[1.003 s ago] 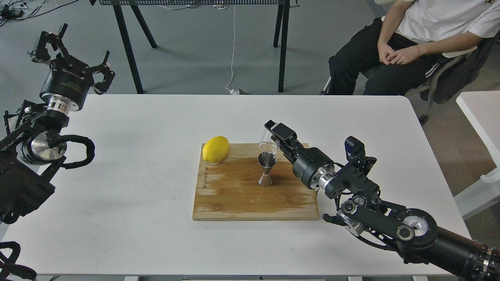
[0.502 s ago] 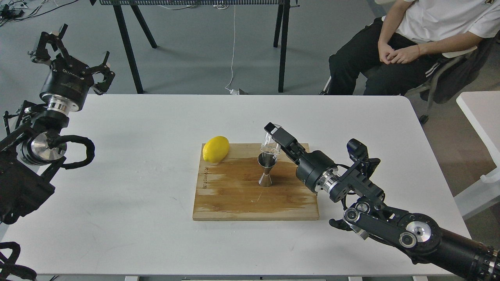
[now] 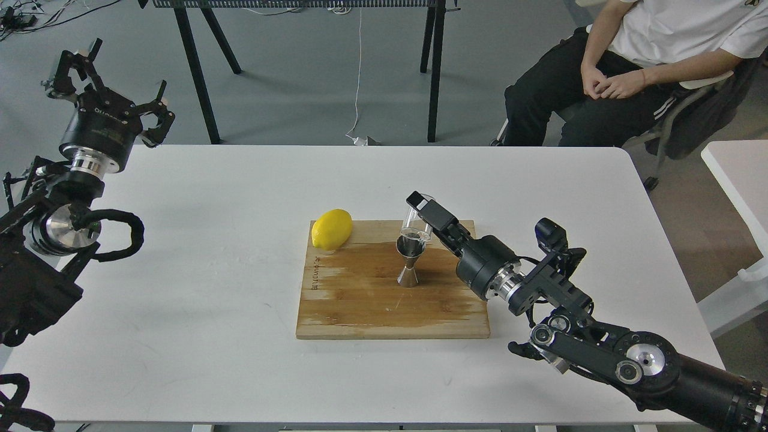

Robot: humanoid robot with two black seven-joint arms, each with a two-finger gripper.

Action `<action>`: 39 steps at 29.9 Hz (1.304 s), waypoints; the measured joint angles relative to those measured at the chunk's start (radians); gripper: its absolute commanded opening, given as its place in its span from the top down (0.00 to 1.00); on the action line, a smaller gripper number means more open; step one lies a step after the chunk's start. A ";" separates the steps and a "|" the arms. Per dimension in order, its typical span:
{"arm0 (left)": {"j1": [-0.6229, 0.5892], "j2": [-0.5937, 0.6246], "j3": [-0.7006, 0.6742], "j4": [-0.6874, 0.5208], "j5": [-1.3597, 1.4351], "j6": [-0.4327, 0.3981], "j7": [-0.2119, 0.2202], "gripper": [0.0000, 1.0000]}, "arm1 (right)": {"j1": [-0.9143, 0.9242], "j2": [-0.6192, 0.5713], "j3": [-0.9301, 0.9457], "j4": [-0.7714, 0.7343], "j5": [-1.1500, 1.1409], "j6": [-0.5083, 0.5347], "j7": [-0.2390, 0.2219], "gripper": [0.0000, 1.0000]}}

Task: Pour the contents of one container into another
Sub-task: 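Pour from the tilted cup into the jigger, then turn it upright, then carry the cup back beside the board and set it down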

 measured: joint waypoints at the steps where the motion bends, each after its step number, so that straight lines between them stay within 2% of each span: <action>1: 0.000 0.000 0.000 0.000 0.000 0.000 0.000 0.00 | -0.002 -0.009 0.003 0.012 0.032 0.000 -0.001 0.69; 6: 0.002 0.001 0.000 0.000 0.000 -0.001 -0.002 0.00 | -0.033 -0.055 0.060 0.066 0.213 0.003 -0.004 0.68; 16: 0.005 -0.005 -0.001 -0.007 -0.002 -0.001 -0.016 0.00 | -0.203 -0.064 0.351 0.077 0.604 0.055 -0.041 0.68; 23: 0.005 -0.004 -0.001 -0.010 -0.002 -0.001 -0.017 0.00 | -0.243 -0.064 0.497 -0.050 0.939 0.139 -0.108 0.68; 30: 0.006 -0.010 0.000 -0.014 0.000 -0.004 -0.017 0.00 | -0.265 -0.057 0.561 -0.222 1.260 0.257 -0.173 0.68; 35: 0.008 -0.013 0.002 -0.014 0.000 -0.006 -0.017 0.00 | -0.276 -0.040 0.567 -0.352 1.356 0.339 -0.197 0.67; 39: 0.009 -0.014 0.002 -0.014 0.000 -0.006 -0.017 0.00 | -0.278 -0.004 0.594 -0.409 1.395 0.355 -0.224 0.66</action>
